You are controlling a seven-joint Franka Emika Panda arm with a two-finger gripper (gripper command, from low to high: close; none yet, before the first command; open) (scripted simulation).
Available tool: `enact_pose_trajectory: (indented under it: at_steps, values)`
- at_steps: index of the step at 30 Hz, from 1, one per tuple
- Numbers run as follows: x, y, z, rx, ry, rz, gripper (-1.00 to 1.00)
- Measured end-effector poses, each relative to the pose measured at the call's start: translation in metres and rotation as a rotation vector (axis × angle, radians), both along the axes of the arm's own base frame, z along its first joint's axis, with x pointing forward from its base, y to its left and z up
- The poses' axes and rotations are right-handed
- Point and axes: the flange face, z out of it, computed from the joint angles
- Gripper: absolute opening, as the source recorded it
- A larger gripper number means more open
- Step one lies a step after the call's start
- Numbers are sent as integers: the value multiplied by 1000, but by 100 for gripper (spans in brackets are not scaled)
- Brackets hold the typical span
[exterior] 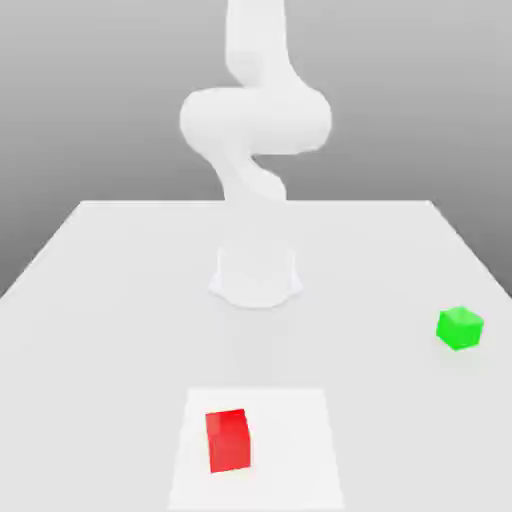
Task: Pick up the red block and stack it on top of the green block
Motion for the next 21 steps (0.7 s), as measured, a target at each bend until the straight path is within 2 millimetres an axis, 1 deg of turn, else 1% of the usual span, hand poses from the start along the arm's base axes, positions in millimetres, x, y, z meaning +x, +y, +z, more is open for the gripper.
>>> enact_pose_trajectory:
  at_steps: [2, 5, 6, 8, 11, 13, 16, 21]
  values:
    - [22, 0, -32, 32, 51, -85, 0]
    - [48, -4, -81, 78, 120, -206, 0]
    - [48, -4, -81, 78, 120, -206, 0]
    - [67, -9, -126, 121, 180, -317, 0]
    - [82, -17, -181, 172, 247, -447, 0]
    - [88, -22, -216, 205, 288, -529, 0]
    - [92, -30, -267, 256, 348, -651, 0]
    - [85, -39, -348, 344, 444, -855, 0]
